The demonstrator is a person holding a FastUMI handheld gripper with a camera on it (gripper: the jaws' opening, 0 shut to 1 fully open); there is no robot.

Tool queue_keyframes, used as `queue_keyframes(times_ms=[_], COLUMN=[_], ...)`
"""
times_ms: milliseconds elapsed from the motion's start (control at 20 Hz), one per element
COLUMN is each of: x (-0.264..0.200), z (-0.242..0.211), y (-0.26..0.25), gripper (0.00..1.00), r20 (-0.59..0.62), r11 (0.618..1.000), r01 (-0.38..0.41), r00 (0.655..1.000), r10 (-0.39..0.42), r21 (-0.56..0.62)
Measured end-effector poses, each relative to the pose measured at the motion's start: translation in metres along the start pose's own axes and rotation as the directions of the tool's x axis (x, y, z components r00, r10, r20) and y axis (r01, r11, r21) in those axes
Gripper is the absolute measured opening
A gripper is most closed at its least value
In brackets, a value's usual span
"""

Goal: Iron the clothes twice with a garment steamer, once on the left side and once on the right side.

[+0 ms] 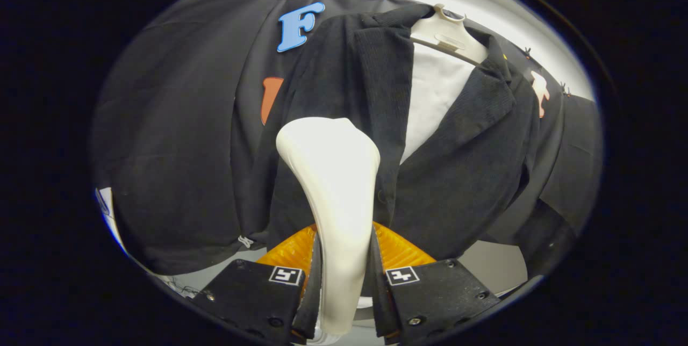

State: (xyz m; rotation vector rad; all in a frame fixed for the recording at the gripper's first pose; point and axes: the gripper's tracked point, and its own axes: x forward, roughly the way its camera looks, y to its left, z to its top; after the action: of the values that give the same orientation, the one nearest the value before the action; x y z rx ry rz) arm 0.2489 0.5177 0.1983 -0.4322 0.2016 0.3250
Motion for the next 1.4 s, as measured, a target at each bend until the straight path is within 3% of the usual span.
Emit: queue_keyframes(times_ms=[950,1400], x=[0.023,0.058], z=[-0.132,-0.178], y=[0.034,0.050], gripper=[0.43,0.43], r20=[-0.191,-0.293], r11=[0.999,0.997], r01=[-0.022,-0.062], r00=[0.982,0.955], r10=[0.017,0.047], r21=[-0.028,-0.044])
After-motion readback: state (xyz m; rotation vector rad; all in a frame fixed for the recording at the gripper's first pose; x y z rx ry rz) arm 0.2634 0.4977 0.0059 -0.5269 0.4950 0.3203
